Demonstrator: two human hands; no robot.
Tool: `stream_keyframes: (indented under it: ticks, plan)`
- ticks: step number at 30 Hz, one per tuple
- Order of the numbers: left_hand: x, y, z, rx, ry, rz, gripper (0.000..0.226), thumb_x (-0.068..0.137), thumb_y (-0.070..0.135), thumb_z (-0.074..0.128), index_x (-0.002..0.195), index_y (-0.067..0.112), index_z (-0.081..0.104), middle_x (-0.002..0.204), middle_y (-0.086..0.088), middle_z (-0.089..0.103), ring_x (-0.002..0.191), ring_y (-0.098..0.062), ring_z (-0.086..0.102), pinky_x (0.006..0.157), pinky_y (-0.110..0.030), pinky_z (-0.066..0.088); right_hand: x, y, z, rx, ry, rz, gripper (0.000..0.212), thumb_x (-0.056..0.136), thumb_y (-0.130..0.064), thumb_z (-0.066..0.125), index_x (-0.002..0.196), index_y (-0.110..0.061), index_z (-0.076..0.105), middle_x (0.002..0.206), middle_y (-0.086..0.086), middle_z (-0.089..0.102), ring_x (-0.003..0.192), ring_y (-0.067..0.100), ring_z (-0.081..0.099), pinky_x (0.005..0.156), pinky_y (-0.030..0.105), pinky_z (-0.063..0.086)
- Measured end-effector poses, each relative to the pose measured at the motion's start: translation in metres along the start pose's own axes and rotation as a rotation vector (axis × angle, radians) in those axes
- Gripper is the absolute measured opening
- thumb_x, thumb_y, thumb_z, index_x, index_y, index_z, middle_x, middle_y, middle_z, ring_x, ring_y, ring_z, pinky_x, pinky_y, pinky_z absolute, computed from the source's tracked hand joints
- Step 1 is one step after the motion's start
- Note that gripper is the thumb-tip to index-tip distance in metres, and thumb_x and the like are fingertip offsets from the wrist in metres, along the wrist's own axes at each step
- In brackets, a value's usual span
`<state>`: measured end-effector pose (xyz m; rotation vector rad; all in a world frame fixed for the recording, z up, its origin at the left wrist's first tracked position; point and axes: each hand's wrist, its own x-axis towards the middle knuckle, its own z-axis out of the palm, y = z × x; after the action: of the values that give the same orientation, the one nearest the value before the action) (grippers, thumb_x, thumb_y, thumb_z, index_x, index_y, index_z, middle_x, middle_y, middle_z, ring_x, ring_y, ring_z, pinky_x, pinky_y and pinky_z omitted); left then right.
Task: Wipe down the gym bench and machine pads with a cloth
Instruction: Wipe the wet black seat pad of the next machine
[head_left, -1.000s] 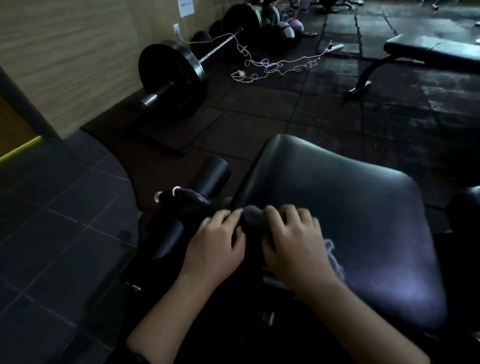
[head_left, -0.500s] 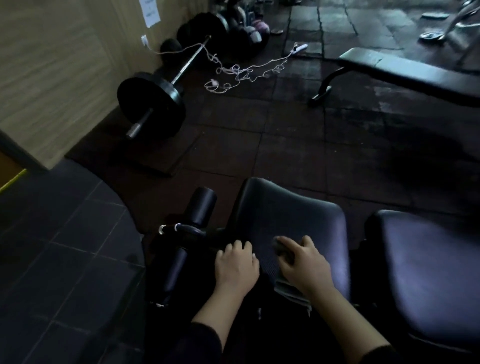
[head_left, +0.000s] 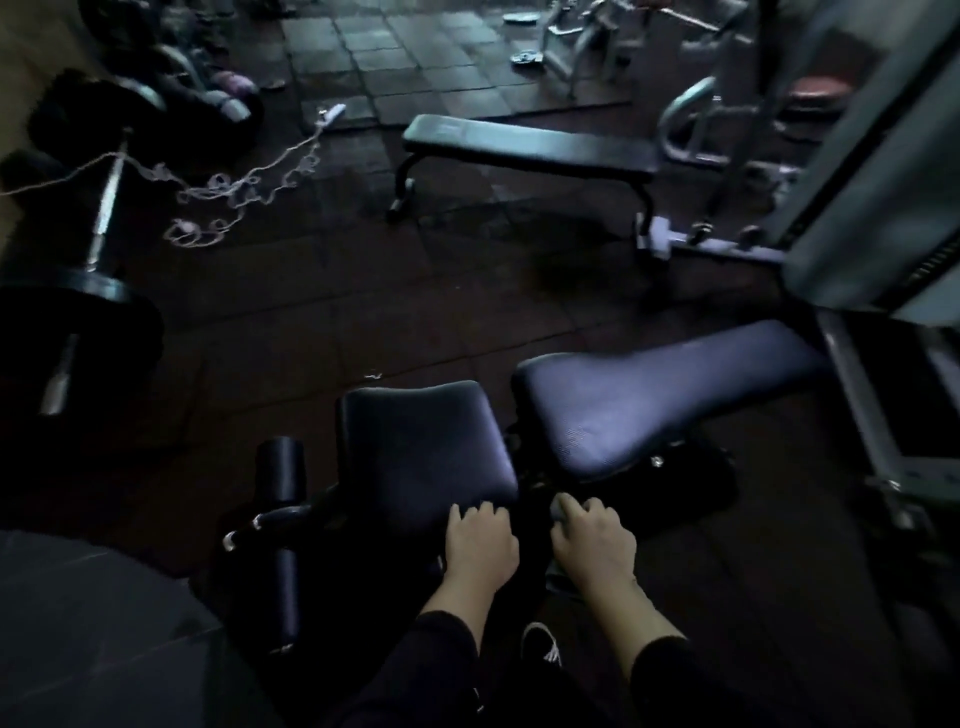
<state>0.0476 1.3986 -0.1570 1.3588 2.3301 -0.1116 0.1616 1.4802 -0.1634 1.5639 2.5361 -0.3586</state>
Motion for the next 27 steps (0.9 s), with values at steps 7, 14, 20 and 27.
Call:
stream_keyframes:
  ticks: [7, 14, 20, 27]
  plan:
    - [-0.009, 0.098, 0.004, 0.153, -0.061, 0.334, 0.035, 0.097, 0.027, 0.039, 0.126, 0.013, 0.052, 0.131, -0.008, 0.053, 0.124, -0.027, 0.048, 0.114, -0.046, 0.022, -0.050, 0.083, -0.011, 0.214, 0.054, 0.293, 0.040, 0.093, -0.030, 0.047, 0.133, -0.027, 0.048, 0.116, 0.006, 0.054, 0.102, 0.025, 0.056, 0.078, 0.033, 0.046]
    - [-0.015, 0.201, 0.022, 0.307, -0.090, 0.608, 0.036, 0.098, 0.031, 0.041, 0.128, 0.014, 0.050, 0.129, -0.007, 0.053, 0.124, -0.026, 0.048, 0.115, -0.047, 0.021, -0.094, 0.173, -0.021, 0.311, 0.086, 0.542, 0.044, 0.097, -0.030, 0.042, 0.140, -0.022, 0.041, 0.123, 0.006, 0.052, 0.105, 0.024, 0.059, 0.083, 0.033, 0.045]
    - [-0.027, 0.303, 0.041, 0.405, -0.119, 0.792, 0.038, 0.096, 0.031, 0.050, 0.128, 0.013, 0.047, 0.130, -0.007, 0.052, 0.125, -0.027, 0.047, 0.114, -0.045, 0.024, -0.131, 0.264, -0.025, 0.346, 0.095, 0.699, 0.047, 0.099, -0.030, 0.039, 0.145, -0.022, 0.035, 0.128, 0.005, 0.050, 0.108, 0.023, 0.058, 0.085, 0.031, 0.045]
    - [-0.051, 0.431, 0.074, 0.435, -0.165, 0.965, 0.031, 0.096, 0.029, 0.049, 0.123, 0.014, 0.050, 0.128, -0.005, 0.053, 0.122, -0.025, 0.050, 0.105, -0.039, 0.033, -0.180, 0.371, -0.019, 0.385, 0.099, 0.851, 0.040, 0.099, -0.028, 0.041, 0.138, -0.022, 0.039, 0.122, 0.004, 0.052, 0.102, 0.023, 0.060, 0.080, 0.030, 0.047]
